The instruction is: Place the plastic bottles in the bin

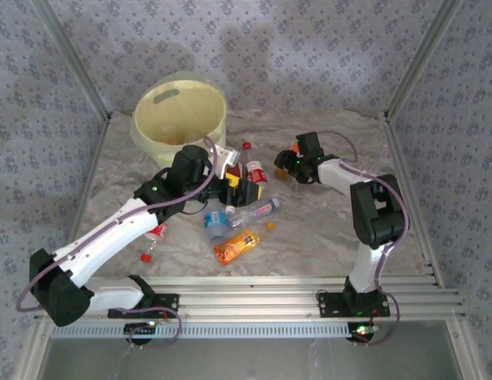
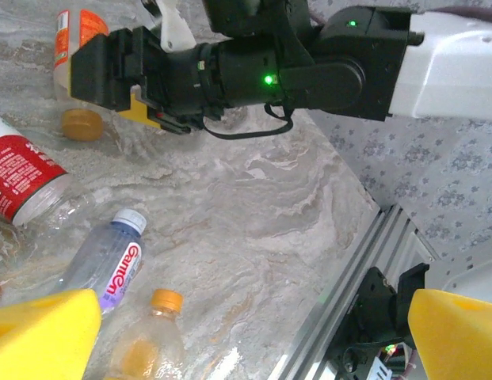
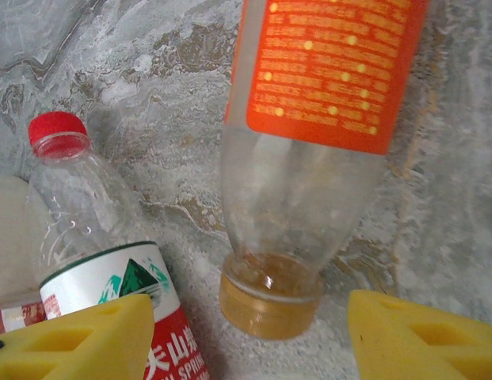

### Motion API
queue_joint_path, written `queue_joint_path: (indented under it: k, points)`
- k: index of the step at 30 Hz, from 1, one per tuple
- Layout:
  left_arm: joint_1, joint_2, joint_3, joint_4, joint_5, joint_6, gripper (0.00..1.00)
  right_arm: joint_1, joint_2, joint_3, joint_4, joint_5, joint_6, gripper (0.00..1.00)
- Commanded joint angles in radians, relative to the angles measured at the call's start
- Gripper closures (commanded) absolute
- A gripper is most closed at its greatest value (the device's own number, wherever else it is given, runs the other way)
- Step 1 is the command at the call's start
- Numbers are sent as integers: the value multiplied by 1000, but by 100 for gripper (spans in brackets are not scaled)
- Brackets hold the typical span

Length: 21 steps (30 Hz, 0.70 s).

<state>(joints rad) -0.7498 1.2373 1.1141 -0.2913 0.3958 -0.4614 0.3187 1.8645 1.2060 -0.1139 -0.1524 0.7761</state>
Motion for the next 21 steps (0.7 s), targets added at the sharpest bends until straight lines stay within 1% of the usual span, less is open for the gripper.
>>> queue_joint_path:
  k: [1,11,21]
  points:
    - [-12,7,39,11,-13,21,0,13,36,50,-12,15,36,34]
    - [-18,20,46,11,-19,17,0,38,88,76,-70,104,115,39]
    - [-21,36,52,15,-16,13,0,49,127,103,-107,126,147,41]
